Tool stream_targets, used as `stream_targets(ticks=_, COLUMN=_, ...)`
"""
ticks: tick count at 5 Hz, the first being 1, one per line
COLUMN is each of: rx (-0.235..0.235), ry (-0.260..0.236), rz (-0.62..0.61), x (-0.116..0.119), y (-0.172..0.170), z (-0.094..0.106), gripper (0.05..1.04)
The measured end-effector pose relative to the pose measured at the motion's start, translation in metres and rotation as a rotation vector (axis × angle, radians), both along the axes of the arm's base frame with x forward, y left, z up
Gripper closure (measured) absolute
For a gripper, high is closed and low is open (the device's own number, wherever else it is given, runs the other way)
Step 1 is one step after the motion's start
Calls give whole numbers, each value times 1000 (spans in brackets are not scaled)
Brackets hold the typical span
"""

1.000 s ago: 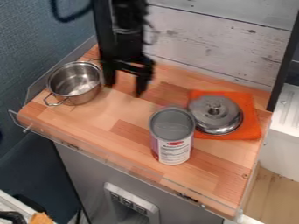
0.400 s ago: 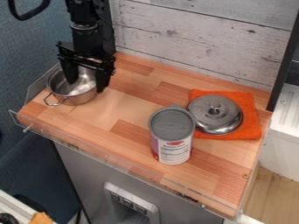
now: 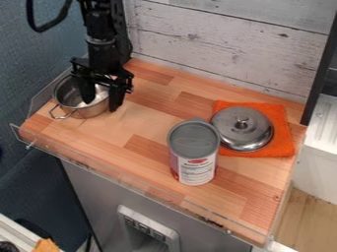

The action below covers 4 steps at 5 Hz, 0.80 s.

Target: Move the silver pot to the centre of the table

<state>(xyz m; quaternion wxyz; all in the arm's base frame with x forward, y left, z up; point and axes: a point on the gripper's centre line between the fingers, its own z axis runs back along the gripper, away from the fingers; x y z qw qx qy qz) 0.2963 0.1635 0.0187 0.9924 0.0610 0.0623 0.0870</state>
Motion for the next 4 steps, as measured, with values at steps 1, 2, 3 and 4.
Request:
stream_targets(ticks=1, rx=3, ry=-1, rz=8, x=1, y=0, z=-1, gripper=697)
stream_targets(ticks=2, rx=4, ry=3, rz=-6, x=5, y=-6, z=-3, gripper=913)
stream_targets(ticks=3, rx=12, ry=14, rz=-17, x=5, y=-7, z=-3, gripper=998)
stream_targets(ticks=4, rx=25, ry=-23, rz=-22, x=9, y=-18, z=12, gripper=1006)
